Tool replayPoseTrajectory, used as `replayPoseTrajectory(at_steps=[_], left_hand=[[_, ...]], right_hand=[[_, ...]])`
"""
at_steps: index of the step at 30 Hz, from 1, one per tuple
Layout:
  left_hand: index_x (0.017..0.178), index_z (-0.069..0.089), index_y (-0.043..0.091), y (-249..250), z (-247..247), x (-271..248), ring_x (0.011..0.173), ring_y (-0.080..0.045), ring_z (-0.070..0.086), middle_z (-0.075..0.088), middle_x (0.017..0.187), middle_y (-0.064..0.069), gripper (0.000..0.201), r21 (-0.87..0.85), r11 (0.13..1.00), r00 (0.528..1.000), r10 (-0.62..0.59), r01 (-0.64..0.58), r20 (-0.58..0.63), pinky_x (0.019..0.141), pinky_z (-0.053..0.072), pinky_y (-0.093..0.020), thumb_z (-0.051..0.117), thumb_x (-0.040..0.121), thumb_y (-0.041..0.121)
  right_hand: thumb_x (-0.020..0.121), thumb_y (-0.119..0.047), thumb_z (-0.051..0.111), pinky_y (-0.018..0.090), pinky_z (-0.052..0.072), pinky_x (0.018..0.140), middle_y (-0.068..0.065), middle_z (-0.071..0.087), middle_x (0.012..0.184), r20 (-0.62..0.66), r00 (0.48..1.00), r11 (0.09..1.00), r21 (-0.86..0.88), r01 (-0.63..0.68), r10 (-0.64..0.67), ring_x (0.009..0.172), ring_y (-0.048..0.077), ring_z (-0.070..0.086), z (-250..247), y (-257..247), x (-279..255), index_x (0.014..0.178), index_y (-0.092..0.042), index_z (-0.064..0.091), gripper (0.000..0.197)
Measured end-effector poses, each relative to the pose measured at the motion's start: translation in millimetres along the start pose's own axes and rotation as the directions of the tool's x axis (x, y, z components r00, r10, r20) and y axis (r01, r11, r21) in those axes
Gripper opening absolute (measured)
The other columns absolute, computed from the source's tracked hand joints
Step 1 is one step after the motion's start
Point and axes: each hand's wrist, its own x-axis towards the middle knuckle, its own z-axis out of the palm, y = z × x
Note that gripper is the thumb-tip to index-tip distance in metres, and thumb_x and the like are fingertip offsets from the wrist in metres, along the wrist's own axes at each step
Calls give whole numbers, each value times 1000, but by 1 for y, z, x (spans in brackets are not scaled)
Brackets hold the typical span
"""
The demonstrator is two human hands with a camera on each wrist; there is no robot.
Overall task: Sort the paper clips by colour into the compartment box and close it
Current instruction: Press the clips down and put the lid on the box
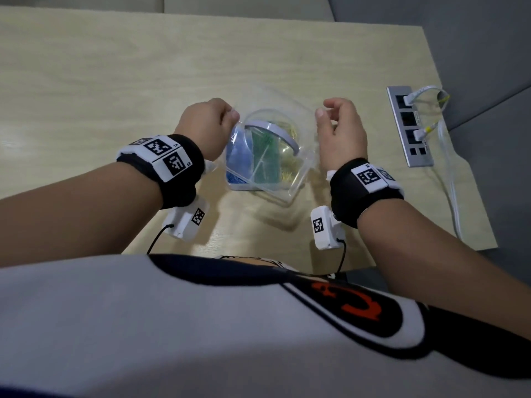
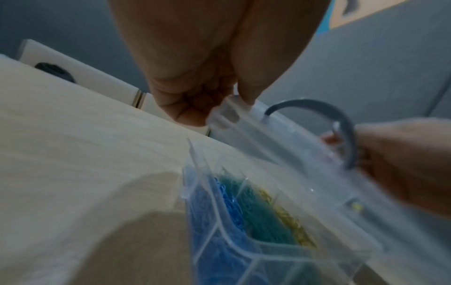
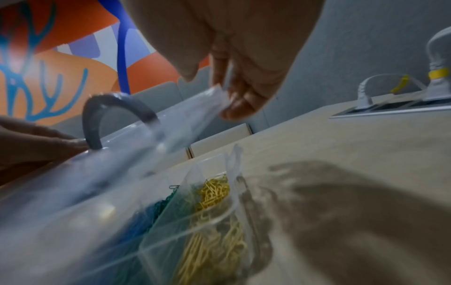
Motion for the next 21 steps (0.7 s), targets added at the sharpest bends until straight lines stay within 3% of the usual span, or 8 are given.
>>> replayPoseTrajectory(at_steps=[2,4,8,10,13,16,19,21], left_hand=[[106,62,8,-6,-1,3,91,-30,63,69,95,-11,32,-40,996,996,-81,80,-28,80,46,-33,42,98,32],[106,63,7,-10,-2,4,91,-32,63,70,96,-12,35,-6,992,992,-124,123,-27,83,47,-37,39,98,31],[103,63,0,-10,-1,3,90,-35,64,69,96,-17,42,54,978,979,-203,201,36,86,49,-43,32,100,28],[104,62,-3,-5,-1,0,93,-36,63,68,99,-18,40,103,968,967,-238,229,88,87,49,-44,34,100,25],[108,55,-3,-4,4,-4,94,-36,61,65,99,-18,32,186,956,964,-247,226,103,84,50,-41,39,97,22],[101,52,2,-8,7,-5,81,-33,64,68,88,-14,29,170,955,959,-263,243,104,74,53,-40,38,94,26],[85,59,4,-9,6,-5,73,-30,62,67,78,-12,34,347,928,974,-189,135,126,68,51,-37,41,93,32],[80,59,4,-8,4,-4,71,-30,60,67,77,-12,37,399,913,981,-146,84,127,66,49,-36,43,93,34]], right_hand=[[95,-34,49,31,51,83,-8,59,99,39,987,987,-27,-156,157,90,14,63,3,9,-1,117,-17,52,28],[92,-29,52,40,56,82,-11,60,84,120,957,964,-24,-263,264,81,18,70,5,14,-4,105,-19,54,16],[84,-27,57,41,56,83,-4,65,89,164,953,967,-73,-246,255,82,19,69,8,10,-7,83,-28,56,1],[84,-33,55,39,55,84,4,65,101,179,954,965,-145,-218,242,85,22,66,10,9,-8,77,-31,57,7],[83,-38,58,39,55,83,6,62,107,198,947,959,-182,-218,253,86,22,66,13,14,-12,79,-35,56,5],[83,-34,58,40,56,81,6,62,106,203,941,952,-206,-228,270,84,23,67,14,16,-12,79,-36,56,5],[90,-26,55,36,55,79,2,65,100,201,945,950,-231,-210,258,83,21,66,9,10,-14,99,-30,58,11],[92,-24,54,30,52,70,0,66,92,190,950,951,-235,-199,246,78,20,64,7,12,-12,110,-25,56,17]])
